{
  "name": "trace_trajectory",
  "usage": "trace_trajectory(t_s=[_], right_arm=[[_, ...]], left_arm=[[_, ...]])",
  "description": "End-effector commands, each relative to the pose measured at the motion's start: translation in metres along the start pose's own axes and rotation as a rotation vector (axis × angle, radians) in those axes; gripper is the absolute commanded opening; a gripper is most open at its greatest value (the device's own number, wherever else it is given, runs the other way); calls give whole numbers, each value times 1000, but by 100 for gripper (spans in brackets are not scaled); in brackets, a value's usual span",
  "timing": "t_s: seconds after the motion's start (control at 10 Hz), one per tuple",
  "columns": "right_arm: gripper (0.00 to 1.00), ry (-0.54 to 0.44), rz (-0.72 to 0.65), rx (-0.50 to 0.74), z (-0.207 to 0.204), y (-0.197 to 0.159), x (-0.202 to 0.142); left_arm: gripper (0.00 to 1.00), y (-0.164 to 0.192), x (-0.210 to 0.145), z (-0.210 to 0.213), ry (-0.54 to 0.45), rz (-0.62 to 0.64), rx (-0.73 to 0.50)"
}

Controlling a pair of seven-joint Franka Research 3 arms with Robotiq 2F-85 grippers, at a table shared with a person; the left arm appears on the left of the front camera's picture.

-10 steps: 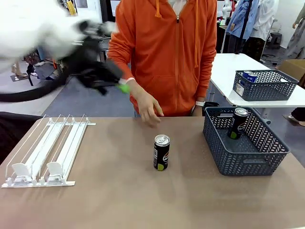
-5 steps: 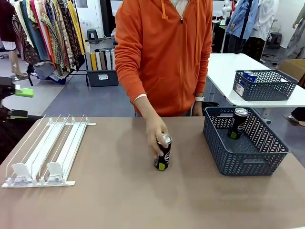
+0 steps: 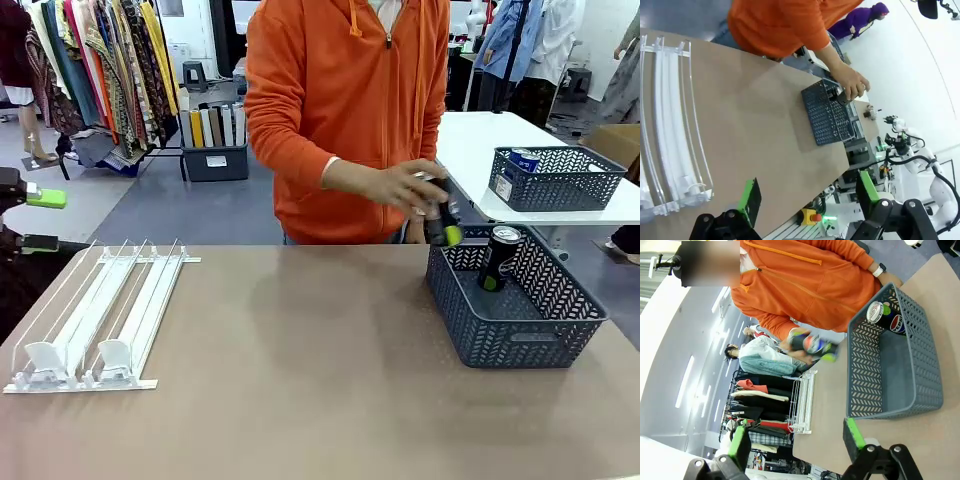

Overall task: Retrieve and store the cans from the dispenser.
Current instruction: Pick up one can from the Automatic Can Dispenser and place it in the middle of the table.

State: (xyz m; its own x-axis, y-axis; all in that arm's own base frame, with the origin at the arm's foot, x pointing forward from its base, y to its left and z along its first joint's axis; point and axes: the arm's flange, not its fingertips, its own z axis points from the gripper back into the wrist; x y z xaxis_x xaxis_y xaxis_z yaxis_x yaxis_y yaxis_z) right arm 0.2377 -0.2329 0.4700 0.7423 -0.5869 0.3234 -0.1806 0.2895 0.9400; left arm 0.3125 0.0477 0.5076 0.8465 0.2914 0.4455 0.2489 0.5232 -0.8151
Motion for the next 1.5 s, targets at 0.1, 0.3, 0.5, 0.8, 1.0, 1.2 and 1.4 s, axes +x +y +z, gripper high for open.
trace_trajectory(t_s=[0.1, 0.3, 0.5, 0.8, 1.0, 1.2, 1.4], right_arm=[[100, -16, 26, 24, -2, 2, 4], [100, -16, 26, 24, -2, 2, 4], [100, -16, 26, 24, -2, 2, 4], [100, -16, 26, 24, -2, 2, 4], [100, -16, 26, 24, -2, 2, 4], [100, -16, 26, 24, -2, 2, 4], [100, -16, 26, 24, -2, 2, 4]], left_arm=[[100, -4, 0, -2, -10, 3, -11], [100, -4, 0, -2, -10, 3, -11], [100, -4, 0, -2, -10, 3, -11], [100, -4, 0, -2, -10, 3, -11], [100, -4, 0, -2, -10, 3, -11], [100, -4, 0, -2, -10, 3, -11], [100, -4, 0, -2, -10, 3, -11]])
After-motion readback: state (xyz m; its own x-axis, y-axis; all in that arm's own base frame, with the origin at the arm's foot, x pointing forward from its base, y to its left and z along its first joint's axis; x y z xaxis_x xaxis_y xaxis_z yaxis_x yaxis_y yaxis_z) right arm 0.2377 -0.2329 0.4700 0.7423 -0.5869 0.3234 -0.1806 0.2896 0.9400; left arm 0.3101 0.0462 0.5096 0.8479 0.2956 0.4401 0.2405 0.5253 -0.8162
